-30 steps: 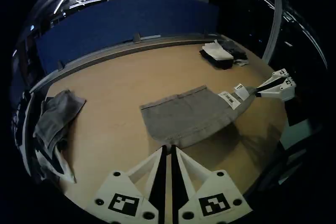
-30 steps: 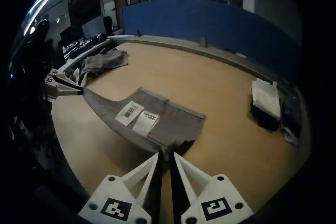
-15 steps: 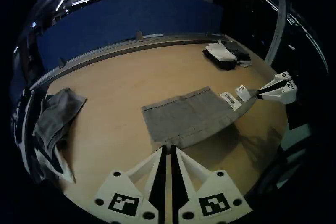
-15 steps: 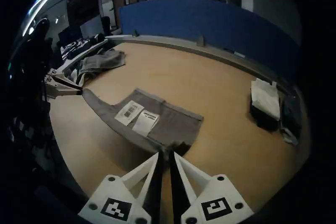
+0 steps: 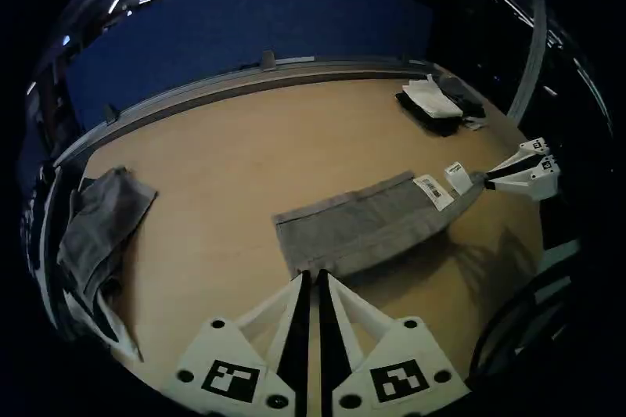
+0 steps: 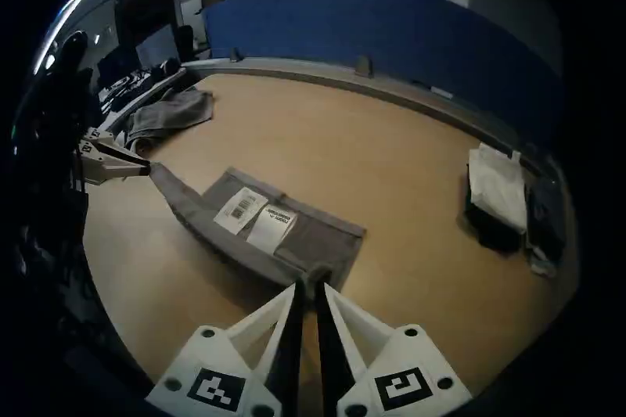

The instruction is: Fold towel

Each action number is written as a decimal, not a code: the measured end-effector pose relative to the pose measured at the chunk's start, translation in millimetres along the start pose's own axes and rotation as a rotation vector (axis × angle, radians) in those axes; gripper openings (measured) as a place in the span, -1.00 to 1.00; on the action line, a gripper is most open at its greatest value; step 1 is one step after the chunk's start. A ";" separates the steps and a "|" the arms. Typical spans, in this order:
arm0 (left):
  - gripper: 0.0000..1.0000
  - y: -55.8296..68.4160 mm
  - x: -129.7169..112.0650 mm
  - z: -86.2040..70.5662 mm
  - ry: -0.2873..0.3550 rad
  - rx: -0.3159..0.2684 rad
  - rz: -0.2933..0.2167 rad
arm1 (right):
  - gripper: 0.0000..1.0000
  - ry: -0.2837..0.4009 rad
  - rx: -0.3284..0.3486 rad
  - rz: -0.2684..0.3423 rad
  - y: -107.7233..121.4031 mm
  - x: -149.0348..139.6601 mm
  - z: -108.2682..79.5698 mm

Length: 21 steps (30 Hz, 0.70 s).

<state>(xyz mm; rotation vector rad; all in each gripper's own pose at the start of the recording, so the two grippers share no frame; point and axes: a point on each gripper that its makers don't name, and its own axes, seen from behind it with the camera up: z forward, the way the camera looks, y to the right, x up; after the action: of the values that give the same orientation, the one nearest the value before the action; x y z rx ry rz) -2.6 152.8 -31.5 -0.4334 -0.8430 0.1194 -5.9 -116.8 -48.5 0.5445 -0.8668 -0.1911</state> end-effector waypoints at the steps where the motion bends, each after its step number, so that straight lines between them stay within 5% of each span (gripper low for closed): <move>1: -0.85 -1.9 2.0 4.2 -0.001 0.002 -0.001 | -0.79 -0.003 0.000 0.003 2.2 1.5 2.8; 21: -0.86 -32.7 0.1 90.7 -0.095 0.042 0.019 | -0.79 -0.105 -0.008 0.040 37.4 1.6 74.8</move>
<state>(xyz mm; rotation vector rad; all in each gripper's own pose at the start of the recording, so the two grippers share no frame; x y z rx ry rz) -72.3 152.5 35.1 -0.3992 -0.9285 0.1762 -64.3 -113.7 11.3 0.5130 -0.9782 -0.1875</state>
